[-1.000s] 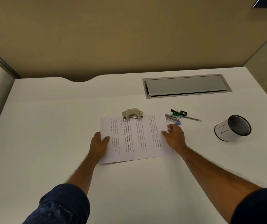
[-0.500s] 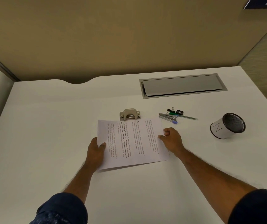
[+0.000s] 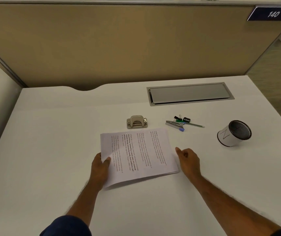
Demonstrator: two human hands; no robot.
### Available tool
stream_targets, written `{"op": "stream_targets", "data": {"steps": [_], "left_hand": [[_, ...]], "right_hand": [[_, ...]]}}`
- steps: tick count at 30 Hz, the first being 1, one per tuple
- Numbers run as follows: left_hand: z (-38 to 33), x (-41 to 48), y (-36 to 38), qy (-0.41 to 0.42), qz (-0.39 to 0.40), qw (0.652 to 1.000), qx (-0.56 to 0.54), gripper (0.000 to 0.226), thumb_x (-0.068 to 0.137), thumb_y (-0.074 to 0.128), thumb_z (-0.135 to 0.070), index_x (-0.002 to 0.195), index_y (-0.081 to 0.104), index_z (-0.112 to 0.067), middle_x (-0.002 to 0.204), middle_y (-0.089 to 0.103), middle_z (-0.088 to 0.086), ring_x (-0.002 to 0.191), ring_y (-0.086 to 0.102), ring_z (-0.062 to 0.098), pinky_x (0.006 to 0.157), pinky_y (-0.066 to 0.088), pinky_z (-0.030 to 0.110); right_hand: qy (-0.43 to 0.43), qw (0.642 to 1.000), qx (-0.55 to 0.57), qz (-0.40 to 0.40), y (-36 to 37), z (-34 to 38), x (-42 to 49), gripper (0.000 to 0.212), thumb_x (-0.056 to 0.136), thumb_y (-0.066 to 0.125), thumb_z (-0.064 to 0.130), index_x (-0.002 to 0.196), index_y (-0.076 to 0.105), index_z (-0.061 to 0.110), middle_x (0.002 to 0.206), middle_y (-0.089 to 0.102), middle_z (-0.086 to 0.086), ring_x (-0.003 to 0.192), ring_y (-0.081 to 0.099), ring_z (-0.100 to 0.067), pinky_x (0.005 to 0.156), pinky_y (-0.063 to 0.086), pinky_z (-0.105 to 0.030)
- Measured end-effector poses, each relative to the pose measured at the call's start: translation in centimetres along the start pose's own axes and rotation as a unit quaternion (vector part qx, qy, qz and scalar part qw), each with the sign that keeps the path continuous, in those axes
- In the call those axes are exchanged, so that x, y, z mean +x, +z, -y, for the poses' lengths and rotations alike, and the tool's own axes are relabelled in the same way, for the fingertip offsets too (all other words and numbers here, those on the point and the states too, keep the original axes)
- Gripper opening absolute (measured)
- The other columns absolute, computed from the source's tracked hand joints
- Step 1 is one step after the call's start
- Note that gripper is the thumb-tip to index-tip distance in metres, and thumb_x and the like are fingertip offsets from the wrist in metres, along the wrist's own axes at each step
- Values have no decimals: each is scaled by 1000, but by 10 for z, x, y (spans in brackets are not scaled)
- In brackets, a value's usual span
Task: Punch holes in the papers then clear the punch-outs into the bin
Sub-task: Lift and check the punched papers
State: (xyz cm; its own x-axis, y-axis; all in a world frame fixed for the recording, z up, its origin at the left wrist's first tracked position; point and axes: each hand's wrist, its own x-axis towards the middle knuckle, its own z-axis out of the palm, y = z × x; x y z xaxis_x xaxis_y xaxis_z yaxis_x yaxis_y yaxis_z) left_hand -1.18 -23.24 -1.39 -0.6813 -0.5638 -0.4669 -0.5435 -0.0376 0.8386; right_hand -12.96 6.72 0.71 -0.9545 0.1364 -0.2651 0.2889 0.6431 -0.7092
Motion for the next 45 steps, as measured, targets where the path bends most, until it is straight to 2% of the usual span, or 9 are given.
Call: {"op": "stream_targets", "data": {"steps": [6, 10, 13, 16, 20, 26, 30, 39, 45], "left_hand": [[-1, -19, 3, -10, -20, 998, -54, 28, 100, 49, -12, 128, 53, -11, 118, 65, 9, 93, 67, 21, 79, 54, 37], [0, -37, 12, -19, -21, 995, -101, 28, 101, 49, -12, 128, 53, -13, 120, 66, 8, 98, 68, 26, 86, 55, 45], [0, -55, 20, -17, -16, 990, -136, 27, 101, 49, -13, 127, 53, -17, 118, 68, 5, 98, 69, 26, 85, 56, 44], [-2, -72, 26, -22, -3, 984, -177, 28, 100, 49, -10, 127, 53, -17, 118, 68, 5, 101, 68, 28, 86, 56, 47], [-6, -89, 27, -12, 44, 981, -188, 39, 98, 52, -1, 133, 49, -16, 122, 65, 7, 111, 63, 29, 93, 53, 52], [-9, -94, 7, -3, 76, 980, -184, 39, 90, 61, 5, 125, 56, -12, 118, 67, 9, 109, 65, 27, 80, 58, 31], [-33, -85, -18, 40, 103, 983, -149, 29, 85, 68, 1, 109, 63, -15, 101, 75, 4, 96, 69, 25, 74, 55, 29], [-106, -111, -8, 264, 124, 956, -15, 23, 91, 65, -6, 99, 72, -26, 100, 74, -11, 95, 68, 6, 80, 51, 18], [-118, -130, 8, 253, 139, 954, -80, 26, 86, 57, 3, 107, 68, -10, 104, 72, 2, 94, 68, 12, 76, 54, 19]], "right_hand": [[95, 972, 153, 148, 2, -14, -81, 53, 87, 59, 53, 60, 65, 7, 59, 70, -12, 47, 58, -17, 50, 47, -28], [166, 910, 236, 297, 15, -4, -106, 44, 87, 61, 47, 100, 67, 5, 92, 76, -13, 78, 72, -24, 75, 57, -35], [157, 849, 389, 321, 23, 14, -106, 42, 85, 61, 44, 122, 59, 24, 116, 72, -6, 107, 68, -25, 97, 52, -45], [140, 795, 507, 303, 22, 34, -96, 42, 88, 63, 22, 129, 55, 29, 125, 67, -4, 116, 63, -25, 95, 53, -44], [108, 844, 462, 250, 9, 47, -83, 43, 89, 59, -4, 126, 59, 17, 122, 69, -6, 109, 67, -24, 81, 58, -36], [9, 908, 352, 228, -28, 58, -72, 33, 87, 62, -4, 116, 63, 12, 114, 70, -11, 106, 67, -29, 91, 54, -47], [-78, 930, 268, 238, -55, 64, -65, 30, 87, 65, -1, 113, 65, 14, 113, 71, -6, 101, 69, -19, 83, 57, -29], [-265, 923, 207, 187, -89, 95, -72, 15, 83, 71, 6, 97, 66, 7, 93, 68, -8, 85, 63, -13, 72, 50, -16], [-153, 887, 367, 234, -96, 101, -75, 29, 83, 60, 21, 105, 62, 3, 89, 69, -17, 81, 66, -27, 76, 53, -36]]}}
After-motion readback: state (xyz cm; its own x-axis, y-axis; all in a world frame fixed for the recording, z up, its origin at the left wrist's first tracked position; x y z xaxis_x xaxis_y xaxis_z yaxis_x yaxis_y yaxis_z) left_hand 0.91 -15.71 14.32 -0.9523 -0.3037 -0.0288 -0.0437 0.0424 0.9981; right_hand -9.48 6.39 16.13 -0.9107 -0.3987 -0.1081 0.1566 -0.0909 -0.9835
